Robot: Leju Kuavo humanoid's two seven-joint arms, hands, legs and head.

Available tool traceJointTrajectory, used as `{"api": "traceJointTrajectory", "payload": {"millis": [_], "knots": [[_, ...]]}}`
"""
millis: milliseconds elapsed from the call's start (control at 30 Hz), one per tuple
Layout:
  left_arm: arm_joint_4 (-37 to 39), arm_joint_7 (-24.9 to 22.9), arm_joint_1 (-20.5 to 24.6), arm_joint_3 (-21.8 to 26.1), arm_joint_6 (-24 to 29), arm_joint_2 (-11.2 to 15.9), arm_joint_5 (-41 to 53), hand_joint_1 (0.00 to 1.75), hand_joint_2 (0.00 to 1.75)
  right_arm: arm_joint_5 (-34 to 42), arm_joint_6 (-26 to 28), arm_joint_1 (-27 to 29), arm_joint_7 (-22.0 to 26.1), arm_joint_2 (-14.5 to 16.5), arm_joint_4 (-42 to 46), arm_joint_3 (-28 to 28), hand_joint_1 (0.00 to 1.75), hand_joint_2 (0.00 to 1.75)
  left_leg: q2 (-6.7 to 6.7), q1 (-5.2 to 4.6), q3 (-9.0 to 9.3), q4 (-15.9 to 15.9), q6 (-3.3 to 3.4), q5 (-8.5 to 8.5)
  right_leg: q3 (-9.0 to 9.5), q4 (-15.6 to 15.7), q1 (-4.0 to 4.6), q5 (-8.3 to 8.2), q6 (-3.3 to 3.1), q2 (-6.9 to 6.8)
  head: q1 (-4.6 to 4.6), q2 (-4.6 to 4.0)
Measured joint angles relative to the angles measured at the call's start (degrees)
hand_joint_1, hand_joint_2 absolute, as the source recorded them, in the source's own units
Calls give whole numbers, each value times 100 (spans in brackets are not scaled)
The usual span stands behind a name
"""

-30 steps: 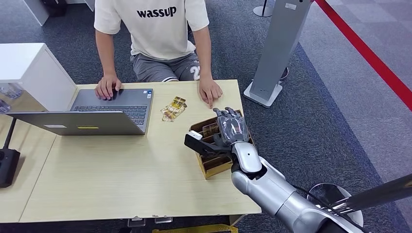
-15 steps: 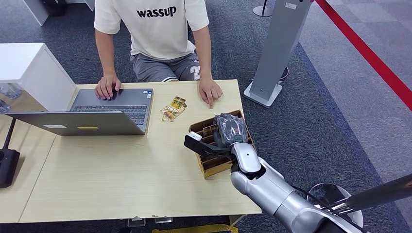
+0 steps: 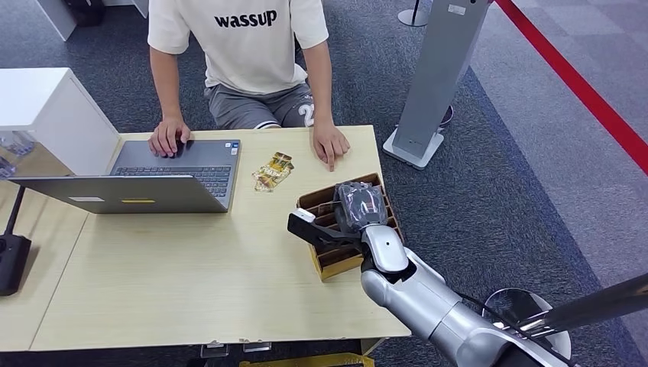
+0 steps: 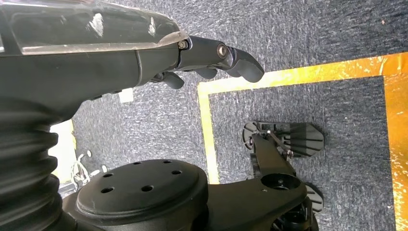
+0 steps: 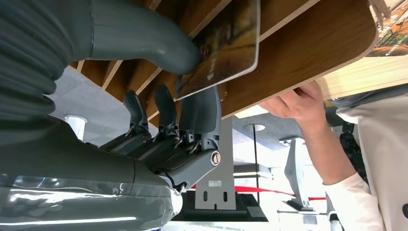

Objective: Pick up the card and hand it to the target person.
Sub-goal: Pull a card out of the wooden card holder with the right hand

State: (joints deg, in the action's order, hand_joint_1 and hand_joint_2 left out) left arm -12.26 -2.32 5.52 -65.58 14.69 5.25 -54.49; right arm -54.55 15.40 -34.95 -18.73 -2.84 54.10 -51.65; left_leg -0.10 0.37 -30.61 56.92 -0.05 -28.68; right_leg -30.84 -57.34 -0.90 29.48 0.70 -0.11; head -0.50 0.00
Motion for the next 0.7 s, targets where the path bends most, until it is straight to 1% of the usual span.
{"api": "traceJointTrajectory", "payload": {"millis": [67,100,233,367,700], "knots": [[0,1,0,-2,-4,1,3,0,0,2,-14,-2,-3,0,1,0,166,175,0,0,0,0,0,0,0,0,0,0,0,0,-2,0],[0,5,0,-4,-18,1,10,0,0,4,-23,-2,-6,1,2,0,172,175,0,0,1,0,0,0,1,0,0,0,0,0,-3,0],[0,154,0,-33,-364,2,27,0,175,42,-43,-6,-5,7,2,0,175,175,0,0,3,0,0,0,2,0,0,-1,0,0,2,0],[0,309,3,-67,-681,8,1,0,175,64,-43,-7,11,7,2,0,175,175,0,0,4,0,0,1,2,0,0,-2,-1,0,2,0],[1,398,4,-99,-610,38,-16,0,175,62,-33,-7,-103,-17,74,16,175,175,0,0,4,0,0,1,1,0,0,-2,-1,0,5,0]]}}
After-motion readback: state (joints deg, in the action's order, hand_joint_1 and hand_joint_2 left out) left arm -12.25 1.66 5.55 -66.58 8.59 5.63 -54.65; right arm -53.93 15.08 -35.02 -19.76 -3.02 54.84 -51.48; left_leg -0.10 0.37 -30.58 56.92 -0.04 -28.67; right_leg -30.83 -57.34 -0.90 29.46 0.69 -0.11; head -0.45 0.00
